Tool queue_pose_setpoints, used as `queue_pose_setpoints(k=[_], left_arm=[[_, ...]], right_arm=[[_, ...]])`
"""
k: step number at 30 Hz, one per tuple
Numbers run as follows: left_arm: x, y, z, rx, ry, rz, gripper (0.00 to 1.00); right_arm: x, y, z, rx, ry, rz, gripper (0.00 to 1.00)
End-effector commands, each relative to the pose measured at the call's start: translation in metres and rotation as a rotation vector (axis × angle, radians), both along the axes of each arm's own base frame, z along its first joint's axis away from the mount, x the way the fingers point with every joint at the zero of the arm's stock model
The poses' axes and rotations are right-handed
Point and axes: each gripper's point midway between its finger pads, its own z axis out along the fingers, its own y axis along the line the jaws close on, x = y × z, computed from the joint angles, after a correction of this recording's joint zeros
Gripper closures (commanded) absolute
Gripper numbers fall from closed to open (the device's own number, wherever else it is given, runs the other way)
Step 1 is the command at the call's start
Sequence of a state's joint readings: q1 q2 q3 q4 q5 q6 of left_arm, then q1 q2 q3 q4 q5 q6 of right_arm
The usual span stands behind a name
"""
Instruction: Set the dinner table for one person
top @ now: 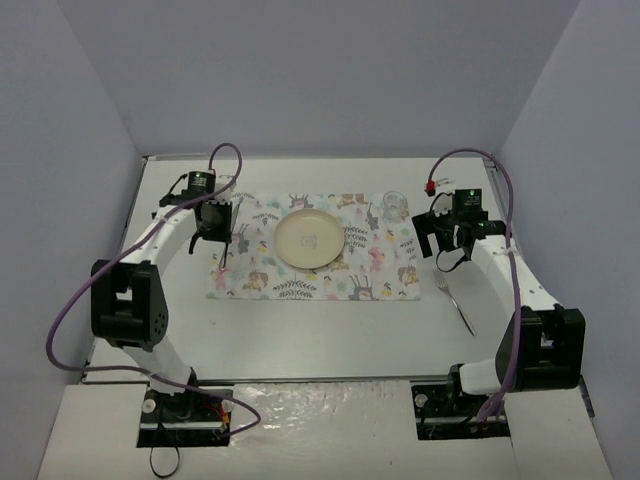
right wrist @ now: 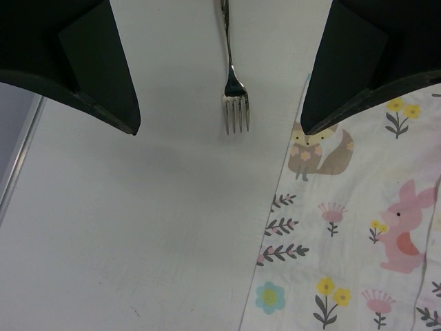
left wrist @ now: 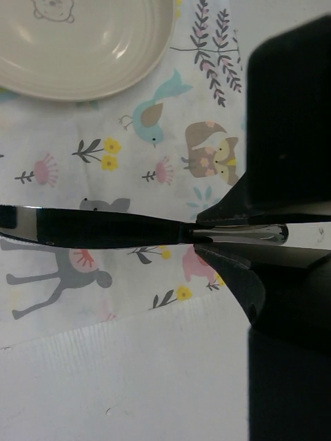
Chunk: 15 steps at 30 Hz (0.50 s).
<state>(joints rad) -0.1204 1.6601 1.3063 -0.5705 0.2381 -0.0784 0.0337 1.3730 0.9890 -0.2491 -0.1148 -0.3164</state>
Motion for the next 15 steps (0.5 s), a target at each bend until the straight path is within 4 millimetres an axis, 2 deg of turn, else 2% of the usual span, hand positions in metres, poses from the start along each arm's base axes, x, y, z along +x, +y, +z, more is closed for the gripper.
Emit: queue_pose_setpoints(k=[1, 4, 9, 15], left_arm=[[0.037, -0.016, 0.001, -0.017, -0.044, 0.108, 1.00], [0.048, -0.024, -0.015, -0.040, -0.011, 0.123, 1.00], [0.061, -0.041, -0.024, -0.061, 0.022, 0.119, 1.00], [0.070, -0.049, -0.029, -0.091, 0.029, 0.130, 1.00]], right_arm=[[0.010, -0.010, 0.001, -0.028, -0.031, -0.030, 0.00], [0.009, -0.011, 0.000, -0.031, -0.028, -0.034, 0.00], [0.008, -0.016, -0.001, -0.037, -0.030, -0.042, 0.00], [0.009, -0.017, -0.004, -0.040, -0.022, -0.048, 0.00]])
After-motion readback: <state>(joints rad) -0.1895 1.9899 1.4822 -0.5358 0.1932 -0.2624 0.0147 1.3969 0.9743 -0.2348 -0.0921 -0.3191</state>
